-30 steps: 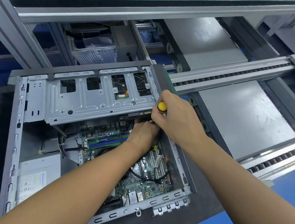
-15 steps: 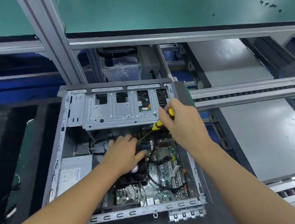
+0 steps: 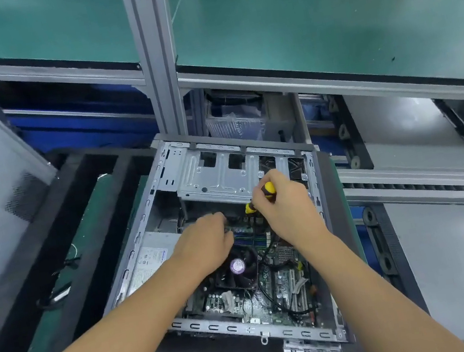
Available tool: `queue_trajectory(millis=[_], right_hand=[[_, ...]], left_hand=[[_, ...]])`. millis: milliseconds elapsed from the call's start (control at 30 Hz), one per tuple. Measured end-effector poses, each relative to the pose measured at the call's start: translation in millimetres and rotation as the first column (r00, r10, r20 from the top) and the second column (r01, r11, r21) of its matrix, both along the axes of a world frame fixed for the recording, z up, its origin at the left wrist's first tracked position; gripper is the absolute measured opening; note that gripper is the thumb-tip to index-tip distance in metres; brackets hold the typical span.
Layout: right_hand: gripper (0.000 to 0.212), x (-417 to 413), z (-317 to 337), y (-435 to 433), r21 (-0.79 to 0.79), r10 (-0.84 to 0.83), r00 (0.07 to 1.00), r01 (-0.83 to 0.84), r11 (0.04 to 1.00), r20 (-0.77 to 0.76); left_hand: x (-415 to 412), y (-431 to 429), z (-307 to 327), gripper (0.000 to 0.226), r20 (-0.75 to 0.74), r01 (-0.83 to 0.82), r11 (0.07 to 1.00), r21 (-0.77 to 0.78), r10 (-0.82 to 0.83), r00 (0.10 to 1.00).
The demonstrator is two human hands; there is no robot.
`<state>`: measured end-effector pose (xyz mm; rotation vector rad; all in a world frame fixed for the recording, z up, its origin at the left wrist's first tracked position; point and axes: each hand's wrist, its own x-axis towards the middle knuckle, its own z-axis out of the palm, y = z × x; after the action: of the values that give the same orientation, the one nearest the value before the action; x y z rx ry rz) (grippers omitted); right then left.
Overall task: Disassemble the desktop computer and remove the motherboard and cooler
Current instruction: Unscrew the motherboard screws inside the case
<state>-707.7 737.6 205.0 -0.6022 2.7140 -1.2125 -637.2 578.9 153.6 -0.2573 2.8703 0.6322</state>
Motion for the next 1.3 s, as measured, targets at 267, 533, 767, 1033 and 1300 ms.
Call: queue_trajectory(millis=[267,533,767,1033,1300], right_hand=[[0.023,0.3,26.6,-6.5,-0.200,0.106,0.957,-0.052,0.978,0.271],[0.013,-1.2,37.8,39.1,-0.212,0.207,0.889,-0.128,0.969,0.408],[0.019,9.2,31.7,130.8,-0.142,0.038,0.921,0.019,0.990,0.388],[0.013,18.0,-52.4,179.6,0.137,-0.373,0.755,0.358,0.924,0.540],[0.025,27.6,-99.0,143.8,0.456,-0.367,0.754,0.100,0.884,0.545]], left_hand=[[4.0,-18.7,23.2,0.018,-0.366,-0.154,0.895,0.418,0.321,0.874],[-2.2,18.7,39.9,0.065,-0.612,-0.057,0.932,0.359,0.281,0.739],[-40.3,116.0,48.1,0.083,-0.577,0.265,0.818,0.511,0.099,0.810],[-50.1,150.0,14.4,0.031,-0.556,0.274,0.931,0.243,-0.098,0.825],[-35.2,113.3,-13.8,0.031,-0.467,0.124,0.981,0.149,-0.041,0.884]])
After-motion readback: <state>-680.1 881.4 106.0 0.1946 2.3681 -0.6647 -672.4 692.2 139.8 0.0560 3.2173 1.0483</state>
